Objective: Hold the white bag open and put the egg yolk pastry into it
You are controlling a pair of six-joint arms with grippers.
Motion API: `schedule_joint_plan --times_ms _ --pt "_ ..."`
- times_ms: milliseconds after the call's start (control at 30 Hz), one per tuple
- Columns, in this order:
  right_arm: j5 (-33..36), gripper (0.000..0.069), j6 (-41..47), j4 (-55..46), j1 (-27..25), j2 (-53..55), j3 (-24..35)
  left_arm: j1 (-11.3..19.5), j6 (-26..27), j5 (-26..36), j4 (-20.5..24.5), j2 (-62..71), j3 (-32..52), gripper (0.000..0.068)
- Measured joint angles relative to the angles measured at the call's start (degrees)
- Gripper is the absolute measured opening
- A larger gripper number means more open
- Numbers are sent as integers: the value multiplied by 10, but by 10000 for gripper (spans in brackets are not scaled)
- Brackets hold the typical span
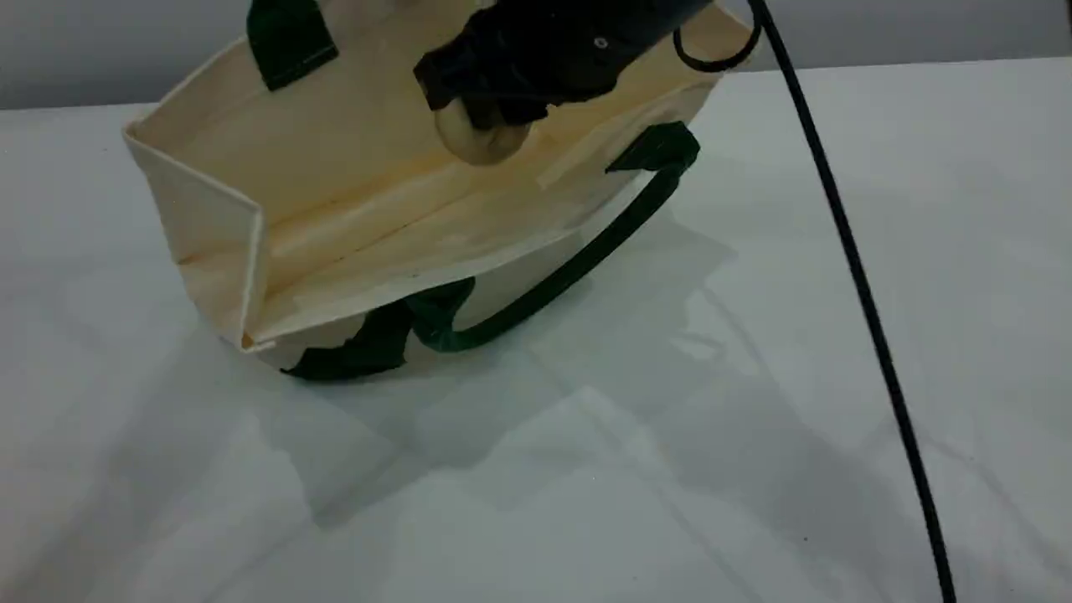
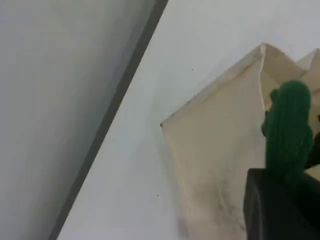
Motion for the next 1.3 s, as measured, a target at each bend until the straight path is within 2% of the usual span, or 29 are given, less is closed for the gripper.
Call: schedule_joint_plan --times_ms 133,200,267,367,567,800,967,1100,1200,1300 --pt "13 514 0 15 0 -2 0 0 0 1 0 0 0 87" --pt "23 603 -5 8 0 -11 1 0 0 1 0 0 0 87" --pt "33 645 -12 4 0 -24 1 0 0 0 0 0 0 87" --pt "70 645 -17 -13 -2 -54 1 0 0 -1 0 0 0 87" --pt "128 566 -13 -54 -38 -132 1 0 0 0 2 0 0 87" --pt "198 556 16 -71 -149 -191 1 0 0 0 2 0 0 87" --pt "223 556 37 -71 -240 -207 1 0 4 0 2 0 0 87" --pt "235 555 51 -71 -290 -209 1 0 5 0 2 0 0 98" --pt "236 555 52 -71 -304 -210 1 0 5 0 -2 0 0 164" --pt "236 555 53 -70 -303 -211 1 0 -5 -2 -10 0 0 307"
